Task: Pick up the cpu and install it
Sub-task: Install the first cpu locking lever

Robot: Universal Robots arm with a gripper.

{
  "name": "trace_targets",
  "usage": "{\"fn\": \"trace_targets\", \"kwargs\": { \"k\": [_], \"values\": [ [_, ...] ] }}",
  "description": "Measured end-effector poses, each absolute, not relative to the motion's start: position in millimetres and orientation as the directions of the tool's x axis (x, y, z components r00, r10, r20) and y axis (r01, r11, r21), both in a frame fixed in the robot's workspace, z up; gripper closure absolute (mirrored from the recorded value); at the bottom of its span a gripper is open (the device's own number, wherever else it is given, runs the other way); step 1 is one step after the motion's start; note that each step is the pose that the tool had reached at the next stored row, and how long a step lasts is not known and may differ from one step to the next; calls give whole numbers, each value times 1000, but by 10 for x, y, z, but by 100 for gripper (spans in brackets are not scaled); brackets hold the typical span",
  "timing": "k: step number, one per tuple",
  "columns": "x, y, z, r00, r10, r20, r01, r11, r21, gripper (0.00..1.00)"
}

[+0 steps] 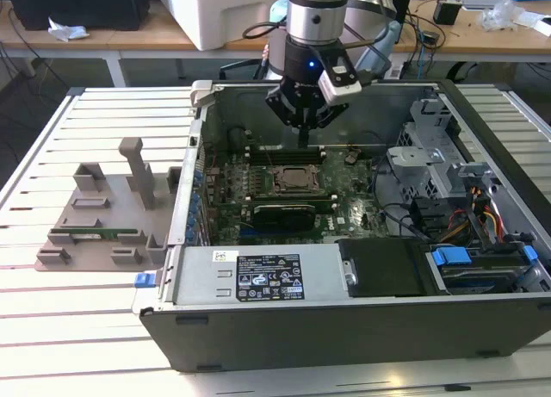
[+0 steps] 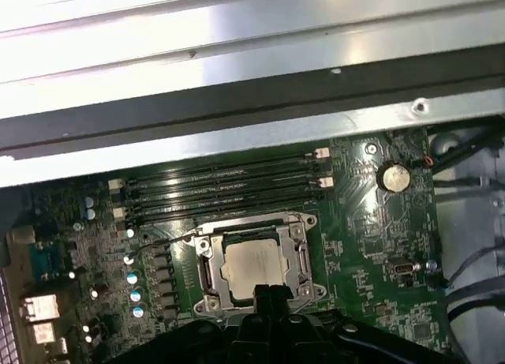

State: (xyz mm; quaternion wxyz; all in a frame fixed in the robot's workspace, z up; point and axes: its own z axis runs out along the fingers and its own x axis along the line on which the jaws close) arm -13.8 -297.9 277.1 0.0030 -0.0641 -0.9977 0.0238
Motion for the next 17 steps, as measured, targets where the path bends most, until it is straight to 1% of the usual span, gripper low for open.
{"fn": "trace_targets", "kwargs": {
  "k": [2, 6, 10, 15, 17],
  "values": [
    [-137, -2978, 2770, -997, 72, 4, 72, 997, -41, 89],
    [-137, -2979, 2770, -1000, -6, 4, -6, 999, -40, 89],
    [-217, -2980, 2768, -999, -41, 4, -41, 998, -37, 89],
    [-587, -2964, 2754, -999, -41, 1, -41, 999, 3, 89],
    [-699, -2952, 2748, -999, -41, 1, -41, 999, 11, 89]
  ]
}}
